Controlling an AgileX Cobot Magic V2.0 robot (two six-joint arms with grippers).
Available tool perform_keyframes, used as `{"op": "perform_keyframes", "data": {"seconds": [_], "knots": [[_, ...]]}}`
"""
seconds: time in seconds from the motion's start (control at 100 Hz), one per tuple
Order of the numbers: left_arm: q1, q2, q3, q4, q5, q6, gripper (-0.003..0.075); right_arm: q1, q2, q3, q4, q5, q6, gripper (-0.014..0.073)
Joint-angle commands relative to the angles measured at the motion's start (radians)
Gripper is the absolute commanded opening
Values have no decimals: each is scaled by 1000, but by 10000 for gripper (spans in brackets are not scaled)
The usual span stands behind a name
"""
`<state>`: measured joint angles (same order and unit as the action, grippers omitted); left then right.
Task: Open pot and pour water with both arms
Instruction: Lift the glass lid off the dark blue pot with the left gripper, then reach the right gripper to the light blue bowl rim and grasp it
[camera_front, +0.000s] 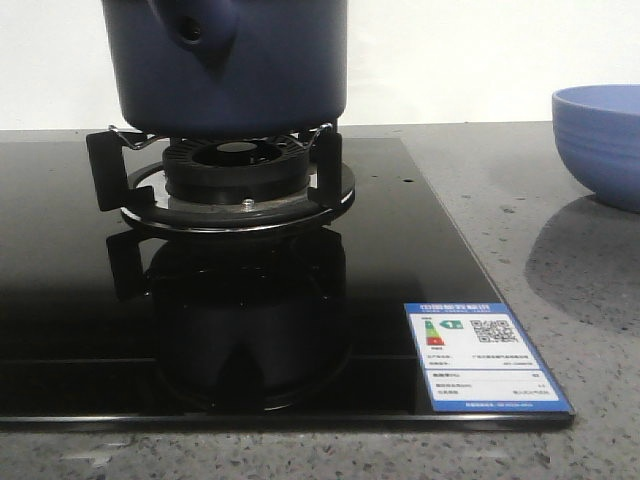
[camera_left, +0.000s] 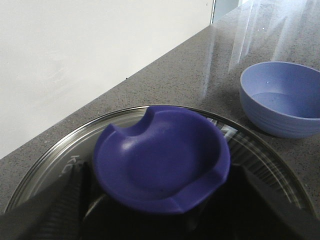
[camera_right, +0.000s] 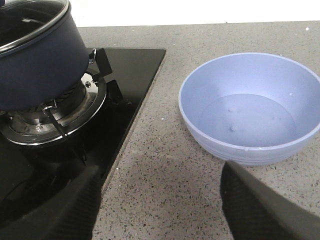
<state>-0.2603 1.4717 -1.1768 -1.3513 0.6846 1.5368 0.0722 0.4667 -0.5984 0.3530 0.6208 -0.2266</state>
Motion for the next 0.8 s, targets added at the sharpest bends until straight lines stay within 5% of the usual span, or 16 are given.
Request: {"op": "perform_keyframes", "data": {"seconds": [0.0, 0.24, 0.79], "knots": [[-7, -32, -35, -63, 7, 7, 445, -1, 13, -37, 11, -69, -9, 460], [-7, -32, -35, -76, 7, 8, 323, -1, 13, -37, 11, -69, -9, 460], [-5, -32, -41, -186, 10, 8, 314, -1, 13, -37, 11, -62, -9, 460]]}}
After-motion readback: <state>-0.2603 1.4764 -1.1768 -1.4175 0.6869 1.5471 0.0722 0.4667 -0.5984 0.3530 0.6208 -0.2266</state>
